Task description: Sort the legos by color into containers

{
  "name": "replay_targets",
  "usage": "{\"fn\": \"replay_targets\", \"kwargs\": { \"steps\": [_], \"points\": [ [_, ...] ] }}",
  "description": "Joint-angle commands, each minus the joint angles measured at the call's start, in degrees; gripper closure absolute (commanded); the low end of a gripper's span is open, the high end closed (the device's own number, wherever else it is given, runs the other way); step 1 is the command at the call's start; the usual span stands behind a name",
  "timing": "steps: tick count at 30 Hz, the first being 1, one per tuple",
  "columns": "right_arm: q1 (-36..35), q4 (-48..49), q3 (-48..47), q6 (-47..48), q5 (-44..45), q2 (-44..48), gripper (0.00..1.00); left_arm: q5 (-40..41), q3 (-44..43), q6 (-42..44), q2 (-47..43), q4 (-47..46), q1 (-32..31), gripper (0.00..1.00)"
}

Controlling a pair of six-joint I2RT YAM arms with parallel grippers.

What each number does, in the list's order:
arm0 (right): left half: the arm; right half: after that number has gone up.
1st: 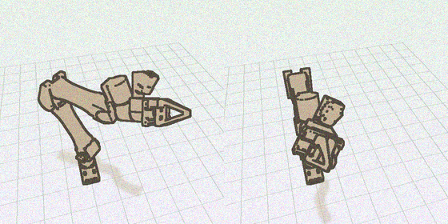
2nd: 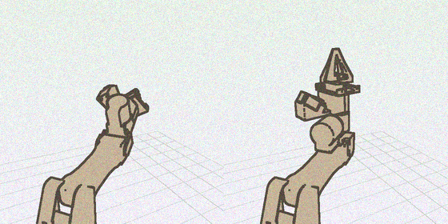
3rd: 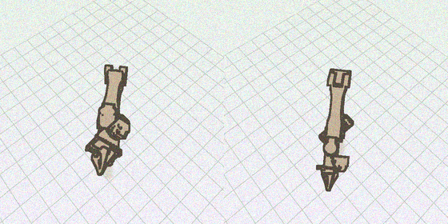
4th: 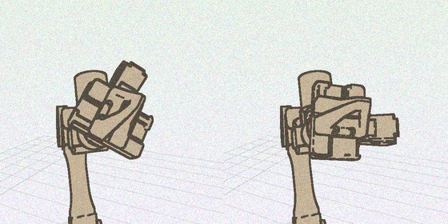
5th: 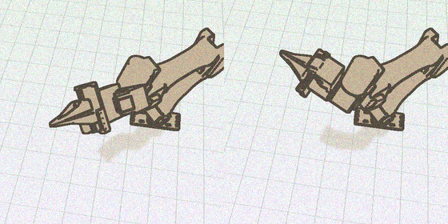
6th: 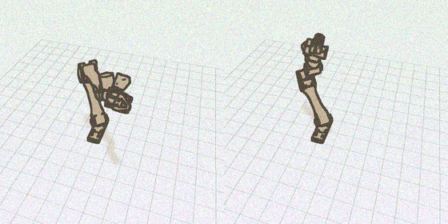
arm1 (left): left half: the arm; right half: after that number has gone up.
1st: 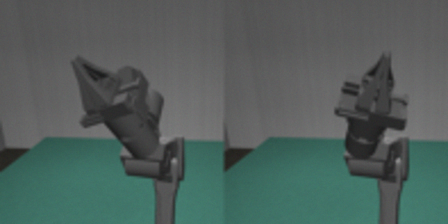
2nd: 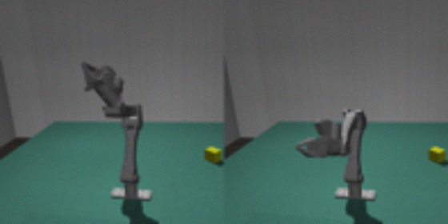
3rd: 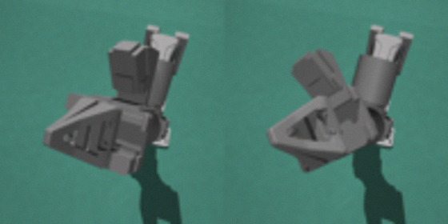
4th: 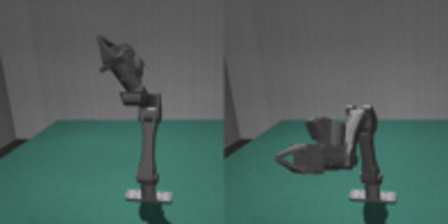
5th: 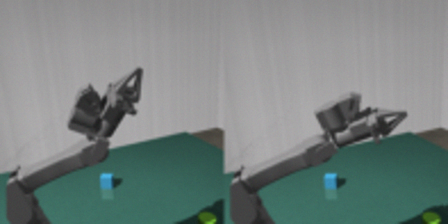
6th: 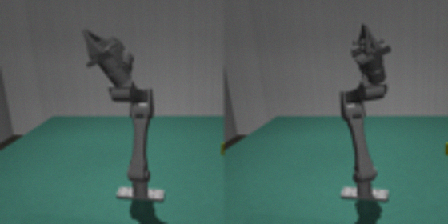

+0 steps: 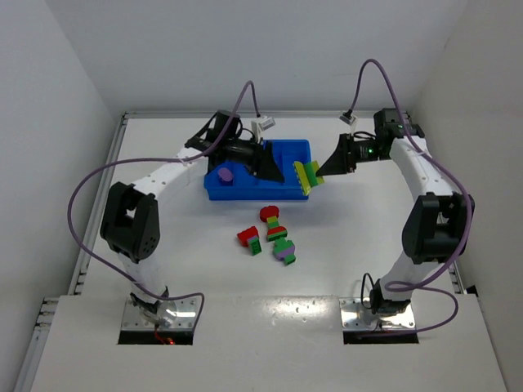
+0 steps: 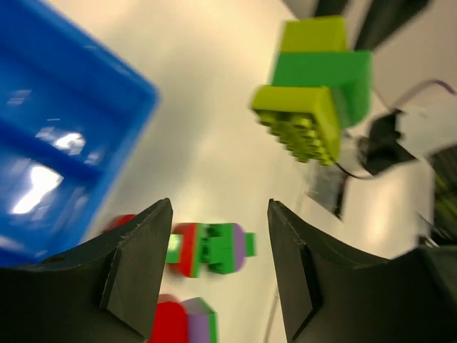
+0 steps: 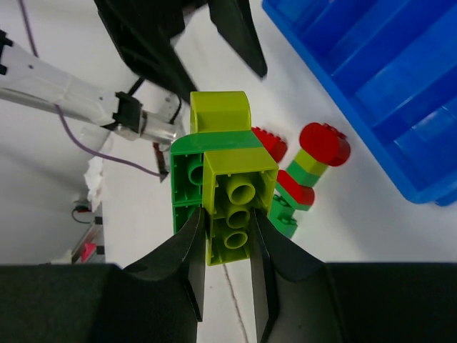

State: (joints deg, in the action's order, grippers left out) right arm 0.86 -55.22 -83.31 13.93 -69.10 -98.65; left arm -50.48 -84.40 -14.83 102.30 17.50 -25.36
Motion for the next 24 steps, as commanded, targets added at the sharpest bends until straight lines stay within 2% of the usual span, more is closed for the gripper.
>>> {"fn": "replay_targets", "kwargs": {
  "steps": [1,11,17,24],
  "points": [
    [-1.13,-0.06,-2.47,1.62,-7.09,0.21,1.00,-12.52,1.17,-1.96,-2.19,-4.75,-1.70,0.37],
    [-2.18,0.47,-0.28,2.24,-7.63,0.74,0.99,-20.88,-1.20,-1.96,-1.14,-6.95,-5.13,0.36],
    [-3.24,0.99,-0.28,2.24,-7.10,0.74,0.99,-22.03,-2.87,-3.80,0.00,-8.79,-5.66,0.36],
    [-4.90,0.99,-0.28,2.24,-7.10,1.27,0.99,-18.79,-2.35,-7.05,1.58,-12.75,-5.66,0.36]
  ]
}}
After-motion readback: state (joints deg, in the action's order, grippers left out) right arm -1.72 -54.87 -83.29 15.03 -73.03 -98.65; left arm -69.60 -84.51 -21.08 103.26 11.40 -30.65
